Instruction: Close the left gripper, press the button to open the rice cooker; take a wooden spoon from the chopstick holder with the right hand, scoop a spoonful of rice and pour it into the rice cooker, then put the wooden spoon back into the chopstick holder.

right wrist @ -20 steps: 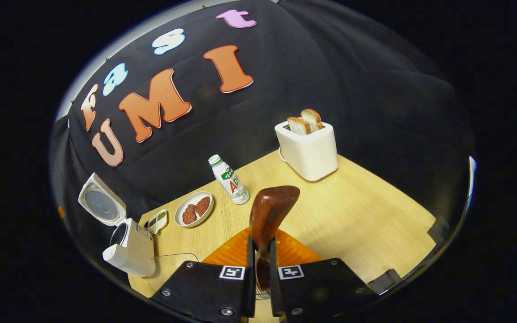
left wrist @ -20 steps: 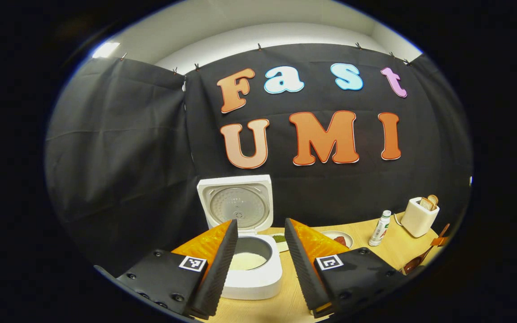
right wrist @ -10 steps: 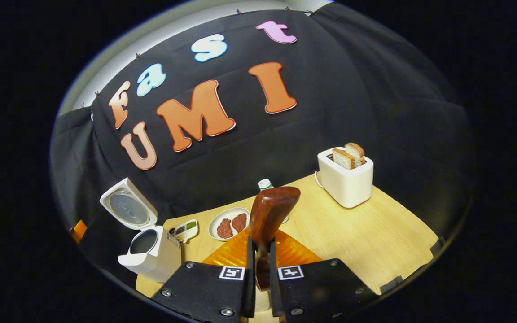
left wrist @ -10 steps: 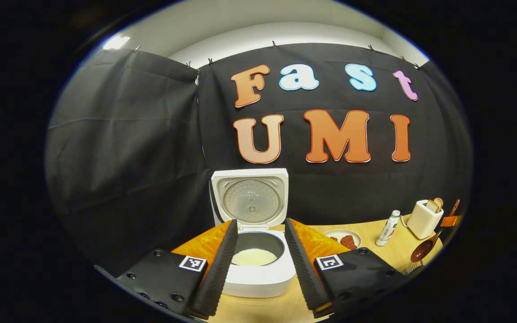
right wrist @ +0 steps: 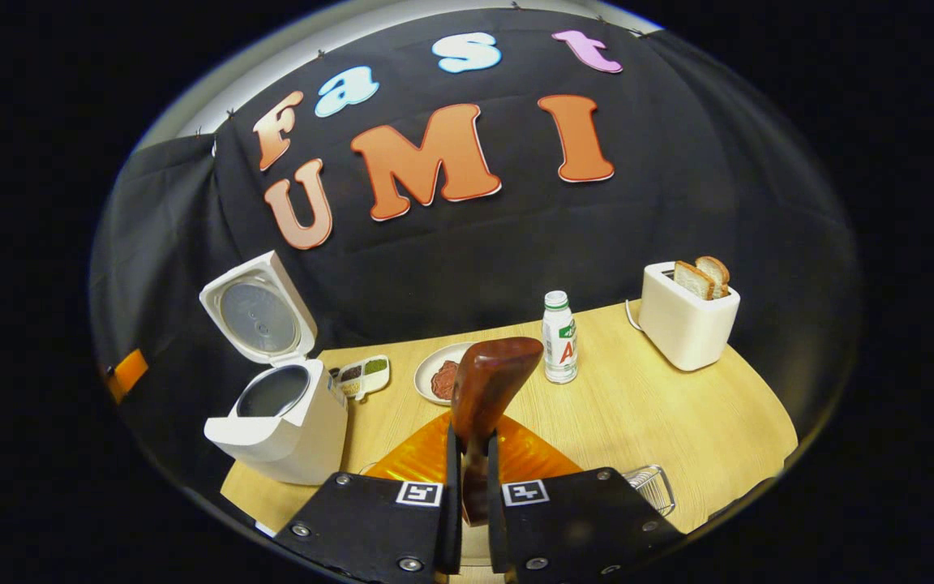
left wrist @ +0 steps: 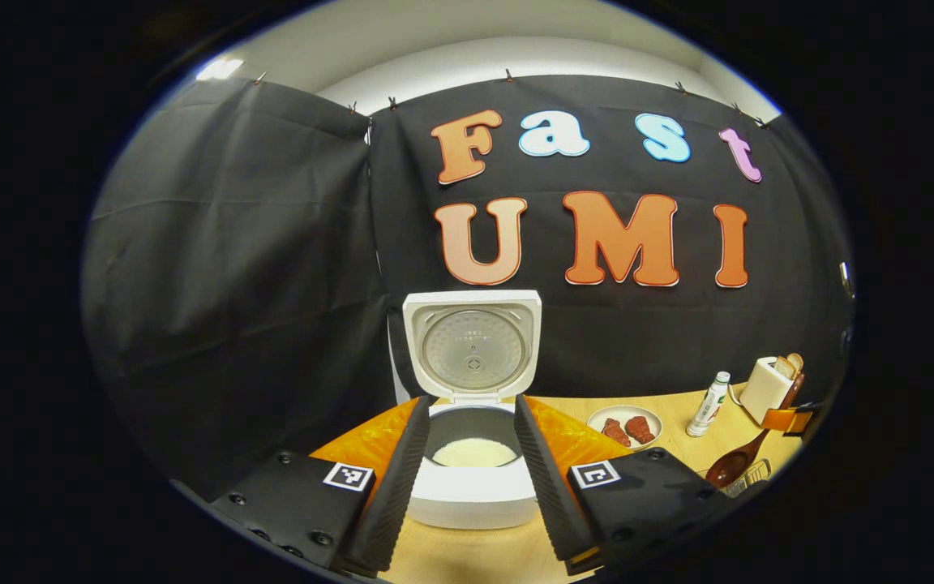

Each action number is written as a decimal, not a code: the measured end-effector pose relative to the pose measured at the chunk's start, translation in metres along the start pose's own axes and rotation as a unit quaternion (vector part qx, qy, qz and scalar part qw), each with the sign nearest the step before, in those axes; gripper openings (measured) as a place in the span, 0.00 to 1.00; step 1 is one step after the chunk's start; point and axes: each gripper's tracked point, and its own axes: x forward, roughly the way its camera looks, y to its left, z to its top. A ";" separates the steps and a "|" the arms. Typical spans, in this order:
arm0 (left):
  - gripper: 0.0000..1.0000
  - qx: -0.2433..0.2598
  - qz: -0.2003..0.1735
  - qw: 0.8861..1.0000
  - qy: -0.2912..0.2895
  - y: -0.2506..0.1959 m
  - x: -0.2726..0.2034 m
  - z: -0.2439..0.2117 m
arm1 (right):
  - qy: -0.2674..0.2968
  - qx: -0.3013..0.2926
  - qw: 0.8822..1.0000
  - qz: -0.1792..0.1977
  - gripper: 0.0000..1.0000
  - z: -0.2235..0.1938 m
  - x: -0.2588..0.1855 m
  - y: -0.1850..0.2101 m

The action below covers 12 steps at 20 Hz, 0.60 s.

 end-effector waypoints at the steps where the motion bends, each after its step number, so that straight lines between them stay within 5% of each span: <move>1: 0.70 0.000 0.003 1.000 0.002 0.004 -0.001 -0.002 | 0.003 -0.017 1.000 -0.002 0.13 -0.007 0.004 0.004; 12: 0.70 -0.001 0.046 0.999 0.008 0.048 -0.013 -0.012 | 0.024 -0.149 0.987 -0.059 0.13 -0.056 0.035 0.004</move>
